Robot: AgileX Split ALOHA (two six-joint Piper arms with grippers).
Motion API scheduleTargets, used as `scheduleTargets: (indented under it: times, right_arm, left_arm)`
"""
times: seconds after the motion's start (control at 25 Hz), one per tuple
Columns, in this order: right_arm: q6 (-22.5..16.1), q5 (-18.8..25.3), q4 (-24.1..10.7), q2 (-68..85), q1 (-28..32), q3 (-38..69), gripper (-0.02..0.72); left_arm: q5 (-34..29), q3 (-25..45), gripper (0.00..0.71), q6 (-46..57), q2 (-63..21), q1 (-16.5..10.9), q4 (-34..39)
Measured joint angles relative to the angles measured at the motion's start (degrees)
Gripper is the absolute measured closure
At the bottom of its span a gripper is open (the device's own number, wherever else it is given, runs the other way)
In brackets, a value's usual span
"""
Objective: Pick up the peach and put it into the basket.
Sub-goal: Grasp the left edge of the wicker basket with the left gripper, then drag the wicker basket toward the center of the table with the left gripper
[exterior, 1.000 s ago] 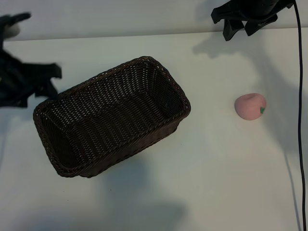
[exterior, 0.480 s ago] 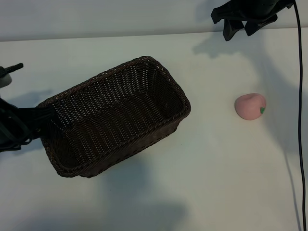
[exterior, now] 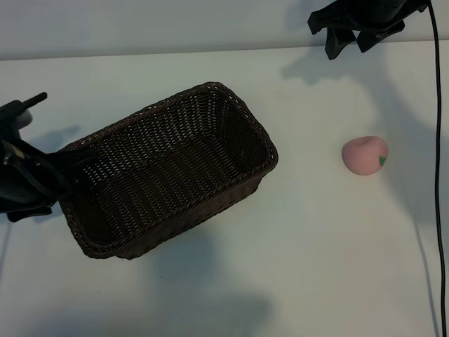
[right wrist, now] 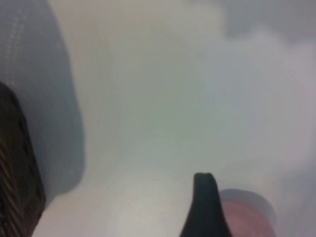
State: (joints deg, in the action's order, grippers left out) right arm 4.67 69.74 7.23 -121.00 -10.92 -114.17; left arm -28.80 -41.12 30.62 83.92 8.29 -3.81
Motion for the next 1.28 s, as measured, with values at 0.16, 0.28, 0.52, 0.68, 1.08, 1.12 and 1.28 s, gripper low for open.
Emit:
scheduleTargets:
  times: [0.16, 0.28, 0.52, 0.68, 1.08, 1.12, 1.28]
  right_arm:
    - [0.0, 0.0, 0.0, 0.0, 0.0, 0.0, 0.185]
    - [0.0, 0.0, 0.0, 0.0, 0.0, 0.0, 0.185]
    - [0.0, 0.0, 0.0, 0.0, 0.0, 0.0, 0.185]
    - [0.0, 0.0, 0.0, 0.0, 0.0, 0.0, 0.185]
    - [0.0, 0.0, 0.1, 0.0, 0.0, 0.0, 0.185]
    - [0.0, 0.0, 0.1, 0.0, 0.0, 0.0, 0.185]
    - [0.0, 0.0, 0.1, 0.0, 0.0, 0.0, 0.185]
  left_arm:
    - [3.4, 0.0, 0.117, -2.0, 2.6, 0.0, -3.6]
    - [5.4, 0.0, 0.117, -5.2, 4.8, 0.0, -7.4]
    - [6.9, 0.0, 0.117, -12.5, 10.4, 0.0, -15.1]
    - [7.0, -0.1, 0.13, -14.4, 12.0, 0.0, -17.1]
    - [8.6, -0.2, 0.289, -15.2, 12.2, -0.1, -18.9]
    - [8.6, -0.2, 0.289, -15.5, 12.0, -0.1, -19.1]
    - [8.1, 0.0, 0.308, -16.3, 10.8, -0.1, -19.1]
